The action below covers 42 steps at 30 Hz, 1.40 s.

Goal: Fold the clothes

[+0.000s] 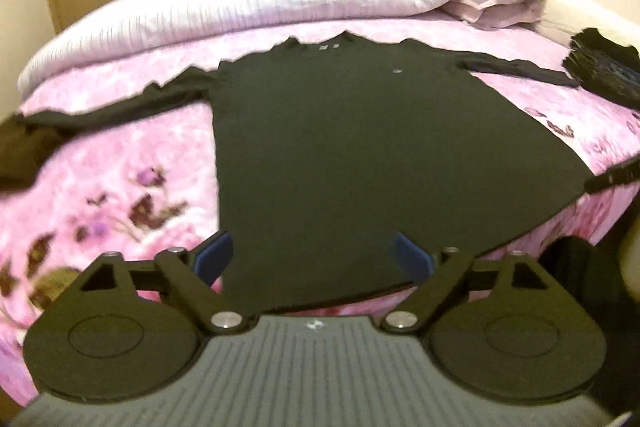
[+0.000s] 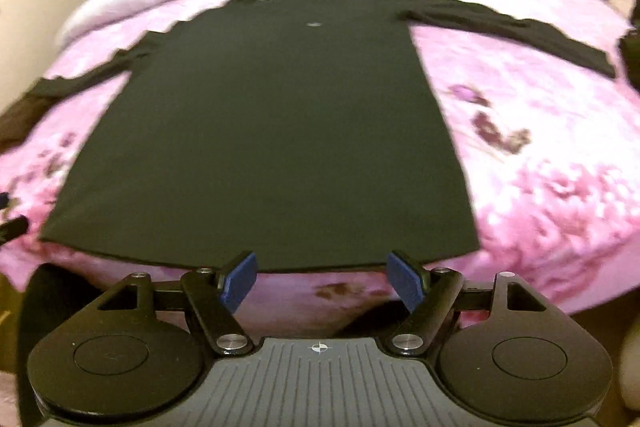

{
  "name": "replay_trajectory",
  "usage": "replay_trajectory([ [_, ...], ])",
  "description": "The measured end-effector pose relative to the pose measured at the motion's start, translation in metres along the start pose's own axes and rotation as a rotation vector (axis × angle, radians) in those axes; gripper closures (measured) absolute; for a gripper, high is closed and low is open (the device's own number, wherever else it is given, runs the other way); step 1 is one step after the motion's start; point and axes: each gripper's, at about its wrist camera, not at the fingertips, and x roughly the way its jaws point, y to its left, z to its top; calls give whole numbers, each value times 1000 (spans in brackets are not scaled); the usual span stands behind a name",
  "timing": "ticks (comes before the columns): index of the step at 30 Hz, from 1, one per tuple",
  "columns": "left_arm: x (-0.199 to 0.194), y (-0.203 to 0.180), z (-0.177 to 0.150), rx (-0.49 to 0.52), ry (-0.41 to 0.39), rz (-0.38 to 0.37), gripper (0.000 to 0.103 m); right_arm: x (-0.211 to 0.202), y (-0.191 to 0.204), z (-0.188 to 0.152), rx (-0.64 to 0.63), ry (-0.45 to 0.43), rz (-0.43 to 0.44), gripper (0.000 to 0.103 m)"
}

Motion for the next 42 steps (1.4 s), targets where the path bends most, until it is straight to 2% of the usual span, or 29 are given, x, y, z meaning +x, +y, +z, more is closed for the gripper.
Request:
replay_trajectory([
  [2,5,-6,2,-11,15,-6,15,1,3,-2,-5,8,-34,28],
  [11,15,-5,0,2,38,23,14,16,6,-12,-34,24,-53,28],
  [16,16,2,1,-24,37,27,14,19,10,-12,-35,30,-39,28],
  [21,7,27,5,-50,6,70,14,13,24,-1,-55,-24,2,28],
  [25,0,77,12,-73,-27,186,14,8,50,18,-106,-118,86,28],
  [30,3,164,26,-162,-81,289,14,21,111,47,-248,-184,199,28],
  [32,12,203,33,-227,-96,305,14,31,138,59,-315,-209,235,28],
  [34,23,244,43,-276,-127,286,14,42,164,70,-376,-234,255,28],
  [37,48,306,62,-355,-180,298,15,61,203,83,-467,-261,257,28],
  [40,74,361,81,-425,-232,296,20,89,231,99,-541,-289,252,28],
  [42,100,391,92,-441,-210,312,25,112,246,112,-581,-308,241,28],
])
